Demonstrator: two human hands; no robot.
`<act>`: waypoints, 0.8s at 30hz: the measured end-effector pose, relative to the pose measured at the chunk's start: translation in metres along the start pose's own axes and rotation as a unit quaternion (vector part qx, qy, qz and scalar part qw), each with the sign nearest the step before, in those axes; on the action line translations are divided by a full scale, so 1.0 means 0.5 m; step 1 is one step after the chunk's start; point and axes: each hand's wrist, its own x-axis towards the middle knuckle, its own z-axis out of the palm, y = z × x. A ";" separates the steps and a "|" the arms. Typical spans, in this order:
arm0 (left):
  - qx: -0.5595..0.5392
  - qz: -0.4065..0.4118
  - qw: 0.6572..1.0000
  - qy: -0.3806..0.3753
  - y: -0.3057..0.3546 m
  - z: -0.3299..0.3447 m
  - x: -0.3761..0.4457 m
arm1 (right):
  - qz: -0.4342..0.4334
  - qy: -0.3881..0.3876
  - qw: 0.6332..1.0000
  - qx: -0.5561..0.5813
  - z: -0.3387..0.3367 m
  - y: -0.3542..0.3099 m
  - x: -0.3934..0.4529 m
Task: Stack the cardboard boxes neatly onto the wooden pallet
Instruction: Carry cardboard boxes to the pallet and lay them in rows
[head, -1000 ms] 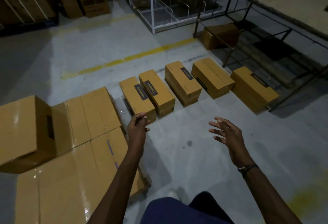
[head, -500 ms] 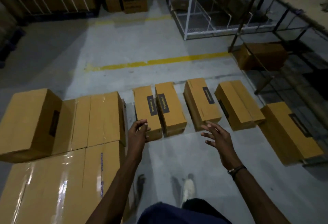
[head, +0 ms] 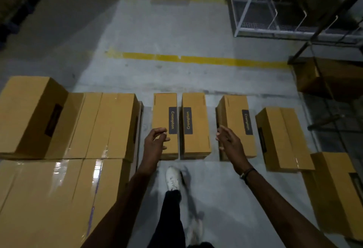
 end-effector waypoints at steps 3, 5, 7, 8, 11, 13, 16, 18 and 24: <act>0.013 -0.025 0.999 -0.017 -0.027 0.039 0.133 | 0.004 -0.018 0.999 -0.040 0.033 0.028 0.128; 0.024 -0.047 0.998 -0.022 -0.055 0.060 0.219 | 0.017 -0.016 0.998 -0.060 0.054 0.054 0.211; 0.031 -0.063 0.997 -0.022 -0.088 0.076 0.304 | 0.029 -0.011 0.996 -0.080 0.077 0.086 0.294; 0.032 -0.071 0.997 -0.021 -0.106 0.084 0.345 | 0.032 -0.010 0.995 -0.092 0.088 0.105 0.336; 0.042 -0.080 0.996 -0.020 -0.174 0.109 0.458 | 0.030 -0.012 0.990 -0.140 0.115 0.181 0.461; 0.041 -0.078 0.996 -0.013 -0.229 0.125 0.520 | 0.032 -0.018 0.987 -0.159 0.136 0.238 0.540; 0.039 -0.082 0.996 -0.004 -0.333 0.155 0.617 | -0.002 -0.043 0.978 -0.202 0.175 0.348 0.667; 0.033 -0.084 0.996 0.000 -0.413 0.181 0.681 | -0.020 -0.050 0.970 -0.239 0.203 0.426 0.751; 0.031 -0.075 0.997 -0.002 -0.610 0.227 0.827 | -0.040 -0.079 0.951 -0.296 0.270 0.640 0.952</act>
